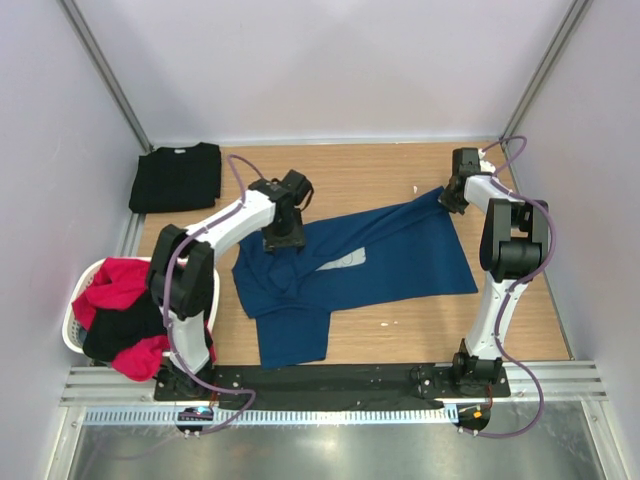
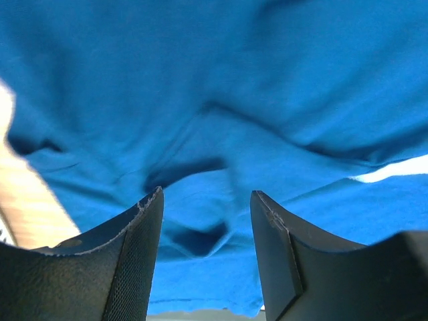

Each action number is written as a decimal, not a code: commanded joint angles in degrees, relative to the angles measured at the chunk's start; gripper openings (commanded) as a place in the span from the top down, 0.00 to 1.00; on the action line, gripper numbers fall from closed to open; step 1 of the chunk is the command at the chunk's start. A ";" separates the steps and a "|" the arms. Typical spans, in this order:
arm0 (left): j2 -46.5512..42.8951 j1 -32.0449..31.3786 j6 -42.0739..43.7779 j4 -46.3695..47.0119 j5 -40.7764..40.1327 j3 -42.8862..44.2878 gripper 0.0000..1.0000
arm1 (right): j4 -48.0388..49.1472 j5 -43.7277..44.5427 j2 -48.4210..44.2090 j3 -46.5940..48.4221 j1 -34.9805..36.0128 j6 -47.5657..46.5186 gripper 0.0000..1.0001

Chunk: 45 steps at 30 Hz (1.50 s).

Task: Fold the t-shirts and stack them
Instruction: Fold the tshirt

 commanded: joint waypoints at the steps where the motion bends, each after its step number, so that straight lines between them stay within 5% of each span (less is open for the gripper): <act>1: 3.42 -4.43 2.37 -3.95 -2.58 6.68 0.44 | -1.14 0.60 -1.69 -1.28 0.30 -0.49 0.99; 18: 10.37 -5.23 0.88 -3.63 -6.10 3.27 0.53 | -0.79 0.34 -1.43 -1.02 0.21 -0.32 0.99; 21: 10.28 -5.23 1.41 -2.74 -5.84 2.48 0.59 | -0.96 0.34 -1.25 -0.67 0.21 -0.32 0.99; 29: 8.79 -4.88 4.48 -3.00 -8.21 5.98 0.97 | -1.31 0.43 -1.43 0.30 0.21 -0.23 0.99; 35: 1.16 -1.02 11.41 -3.18 -9.00 13.37 1.00 | -9.81 -2.55 -2.39 9.07 -0.05 -0.84 0.99; 45: -21.43 12.34 32.22 26.33 -1.80 8.89 1.00 | -14.32 -13.79 -12.93 31.58 -0.76 -4.97 0.99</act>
